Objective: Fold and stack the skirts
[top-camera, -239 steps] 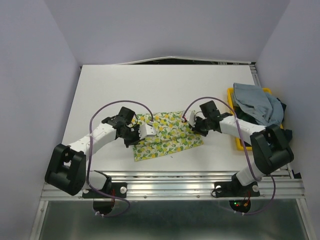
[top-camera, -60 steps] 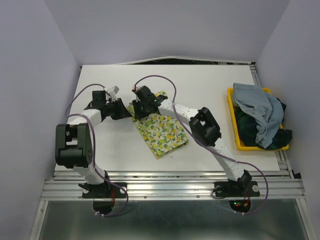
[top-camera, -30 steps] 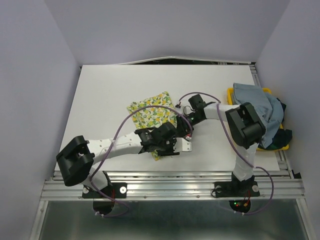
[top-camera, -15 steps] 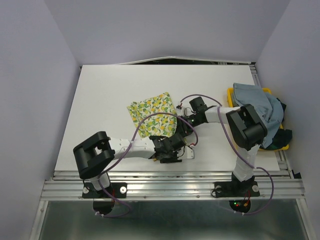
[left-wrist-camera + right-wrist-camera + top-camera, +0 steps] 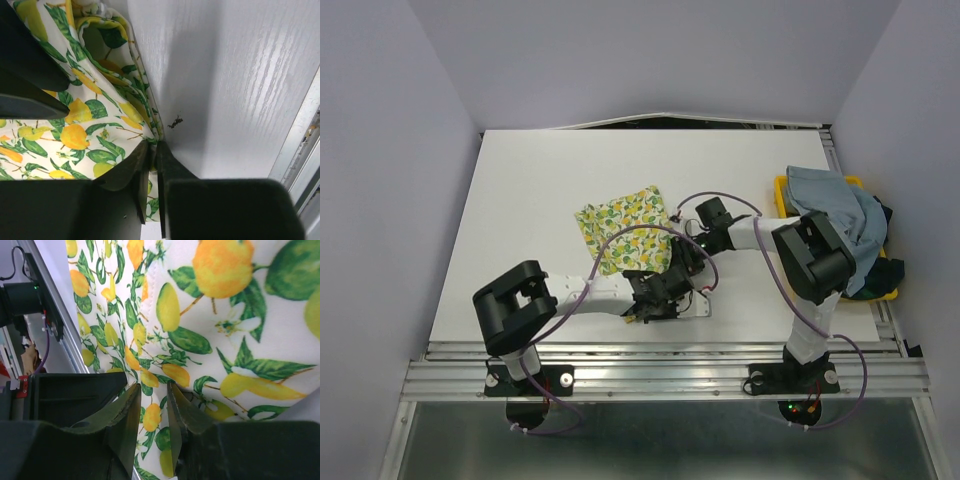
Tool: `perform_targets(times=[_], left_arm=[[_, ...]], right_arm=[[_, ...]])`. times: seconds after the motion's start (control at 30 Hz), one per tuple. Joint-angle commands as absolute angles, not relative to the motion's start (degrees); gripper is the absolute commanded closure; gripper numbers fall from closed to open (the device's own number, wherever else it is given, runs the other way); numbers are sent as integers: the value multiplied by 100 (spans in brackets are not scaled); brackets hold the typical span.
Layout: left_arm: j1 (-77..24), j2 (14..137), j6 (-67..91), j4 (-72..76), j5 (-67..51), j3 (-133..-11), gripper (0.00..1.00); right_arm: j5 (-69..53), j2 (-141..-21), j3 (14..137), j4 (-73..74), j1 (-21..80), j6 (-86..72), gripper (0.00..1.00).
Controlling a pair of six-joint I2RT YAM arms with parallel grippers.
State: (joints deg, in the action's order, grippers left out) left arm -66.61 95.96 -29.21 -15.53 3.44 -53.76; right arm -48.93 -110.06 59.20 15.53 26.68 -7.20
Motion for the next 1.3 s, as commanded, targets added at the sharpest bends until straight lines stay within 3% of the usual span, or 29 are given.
perform_targets(times=[0.0, 0.1, 0.27, 0.63, 1.0, 1.27], left_arm=[[-6469, 9826, -2970, -2109, -333, -5344, 87], [-6399, 9573, -3128, -2276, -509, -5326, 100], [-6363, 9176, -3427, -2662, -931, -5317, 100], [-6311, 8420, -3876, -3454, -1924, -5537, 100], [-6196, 8271, -3911, -3814, -2293, -5791, 100], [-6012, 8183, -3990, -4034, -2373, -6038, 100]], right_arm=[[-4447, -10855, 5722, 1714, 2900, -448, 67], [-4491, -10697, 5739, 1871, 2953, -343, 67], [-4264, -10424, 5976, 2162, 2953, -62, 59], [-3587, -10880, 8286, 2276, 2900, 527, 27], [-3427, -12998, 10756, 2224, 2900, 879, 25], [-3410, -13377, 10329, 2206, 3172, 1423, 30]])
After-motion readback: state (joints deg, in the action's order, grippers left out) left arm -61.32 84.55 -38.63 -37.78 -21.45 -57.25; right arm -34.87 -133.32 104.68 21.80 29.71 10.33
